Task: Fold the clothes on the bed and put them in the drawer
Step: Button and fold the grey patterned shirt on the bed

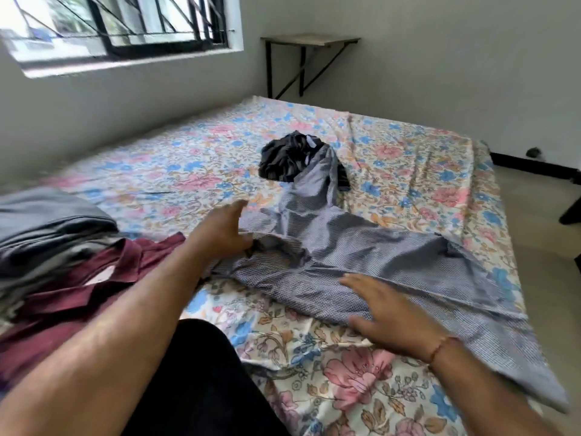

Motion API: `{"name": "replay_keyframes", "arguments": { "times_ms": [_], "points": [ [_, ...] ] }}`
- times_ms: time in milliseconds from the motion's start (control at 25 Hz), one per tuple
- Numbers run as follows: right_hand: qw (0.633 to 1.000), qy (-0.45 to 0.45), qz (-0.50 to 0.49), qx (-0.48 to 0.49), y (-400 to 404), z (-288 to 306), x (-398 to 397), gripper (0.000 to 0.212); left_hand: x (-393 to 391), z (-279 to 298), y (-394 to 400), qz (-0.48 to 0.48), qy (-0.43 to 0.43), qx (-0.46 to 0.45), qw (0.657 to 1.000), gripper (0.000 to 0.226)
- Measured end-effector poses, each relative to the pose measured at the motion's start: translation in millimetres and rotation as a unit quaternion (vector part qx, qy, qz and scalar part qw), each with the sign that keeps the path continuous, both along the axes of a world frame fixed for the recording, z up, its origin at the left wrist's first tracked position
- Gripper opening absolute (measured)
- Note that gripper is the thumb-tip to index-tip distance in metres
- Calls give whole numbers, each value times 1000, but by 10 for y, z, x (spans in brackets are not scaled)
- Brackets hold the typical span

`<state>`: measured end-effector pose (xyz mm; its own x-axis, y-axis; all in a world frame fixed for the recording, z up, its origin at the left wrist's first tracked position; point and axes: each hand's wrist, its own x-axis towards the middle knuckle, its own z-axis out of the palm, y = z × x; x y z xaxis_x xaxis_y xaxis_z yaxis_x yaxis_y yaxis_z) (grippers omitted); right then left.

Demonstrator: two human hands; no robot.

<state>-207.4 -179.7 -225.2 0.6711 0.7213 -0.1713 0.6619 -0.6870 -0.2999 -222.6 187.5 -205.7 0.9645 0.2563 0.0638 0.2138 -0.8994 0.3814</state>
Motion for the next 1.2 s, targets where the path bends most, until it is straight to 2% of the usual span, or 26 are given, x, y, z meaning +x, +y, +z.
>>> {"name": "replay_keyframes", "arguments": {
  "times_ms": [80,160,200,240,320,360,440,520,600,640,760,880,920,960,1000,1080,1120,1160,1200],
  "points": [
    [997,15,43,63,595,-106,-57,67,-101,-205,177,43,119,21,992,113],
    [994,19,69,79,1014,-252,-58,65,-147,-381,311,54,175,16,983,122],
    [994,20,72,81,1154,-319,-36,64,-146,-413,348,68,165,-25,984,120],
    [994,24,69,81,1255,-376,2,64,-121,-446,403,96,137,-111,980,113],
    [996,42,51,63,1361,-480,79,66,-17,-470,516,171,42,-278,944,85],
    [997,55,42,42,1392,-528,113,67,52,-477,582,204,2,-295,934,70],
    [997,71,30,-1,1443,-603,142,69,184,-548,709,224,6,-233,946,56],
    [998,51,23,-34,1489,-644,166,70,201,-645,684,194,79,-137,968,45],
    [997,10,20,-69,1568,-645,215,71,189,-734,672,195,110,-92,970,28],
    [996,-10,19,-82,1610,-629,246,71,188,-768,695,205,108,-86,969,29],
    [993,-39,12,-111,1739,-566,311,73,137,-589,727,275,7,-108,955,28],
    [990,-67,11,-125,1789,-578,304,68,-24,-339,758,366,-142,-120,912,28],
    [988,-74,9,-133,1801,-578,291,66,-82,-262,737,404,-196,-140,883,27],
    [987,-79,6,-139,1812,-560,272,65,-122,-186,751,440,-250,-200,839,24],
    [987,-82,3,-137,1819,-585,286,64,-167,-48,716,457,-320,-303,772,22],
    [990,-52,4,-135,1786,-562,286,66,-298,271,488,408,-463,-530,582,19],
    [995,0,-2,-99,1721,-504,285,66,-403,410,292,366,-504,-601,501,18],
    [998,64,-17,-22,1637,-439,285,65,-526,545,27,323,-521,-657,438,18],
    [986,132,-47,87,1519,-358,233,59,-656,610,-270,295,-519,-698,396,19]
  ]
}}
